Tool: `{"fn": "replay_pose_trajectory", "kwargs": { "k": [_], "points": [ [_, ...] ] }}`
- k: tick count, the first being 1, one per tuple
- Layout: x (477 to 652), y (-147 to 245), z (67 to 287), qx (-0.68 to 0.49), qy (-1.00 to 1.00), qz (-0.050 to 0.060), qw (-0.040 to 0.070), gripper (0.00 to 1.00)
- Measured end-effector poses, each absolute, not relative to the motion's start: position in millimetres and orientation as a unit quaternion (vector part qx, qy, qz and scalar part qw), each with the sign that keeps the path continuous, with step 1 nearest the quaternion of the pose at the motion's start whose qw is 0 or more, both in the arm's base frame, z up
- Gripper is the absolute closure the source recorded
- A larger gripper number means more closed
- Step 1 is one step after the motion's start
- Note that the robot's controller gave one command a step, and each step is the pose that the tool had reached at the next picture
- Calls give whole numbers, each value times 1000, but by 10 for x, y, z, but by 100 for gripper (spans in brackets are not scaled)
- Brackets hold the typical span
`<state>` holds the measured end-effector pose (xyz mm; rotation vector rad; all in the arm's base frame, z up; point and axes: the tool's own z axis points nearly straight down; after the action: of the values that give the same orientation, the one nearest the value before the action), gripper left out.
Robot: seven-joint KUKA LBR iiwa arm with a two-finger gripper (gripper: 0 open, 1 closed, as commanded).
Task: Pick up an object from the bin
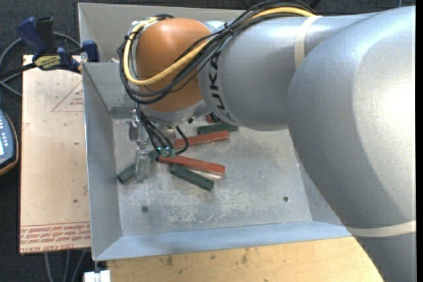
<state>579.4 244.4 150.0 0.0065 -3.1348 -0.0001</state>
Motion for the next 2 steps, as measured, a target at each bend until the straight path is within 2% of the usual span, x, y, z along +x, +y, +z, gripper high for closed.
{"fn": "replay_pose_trajectory", "kwargs": {
  "k": [1,2],
  "points": [
    [4931,1867,690,36,-999,1,4,0],
    [5347,1082,934,-49,-999,1,-2,0]
  ]
}}
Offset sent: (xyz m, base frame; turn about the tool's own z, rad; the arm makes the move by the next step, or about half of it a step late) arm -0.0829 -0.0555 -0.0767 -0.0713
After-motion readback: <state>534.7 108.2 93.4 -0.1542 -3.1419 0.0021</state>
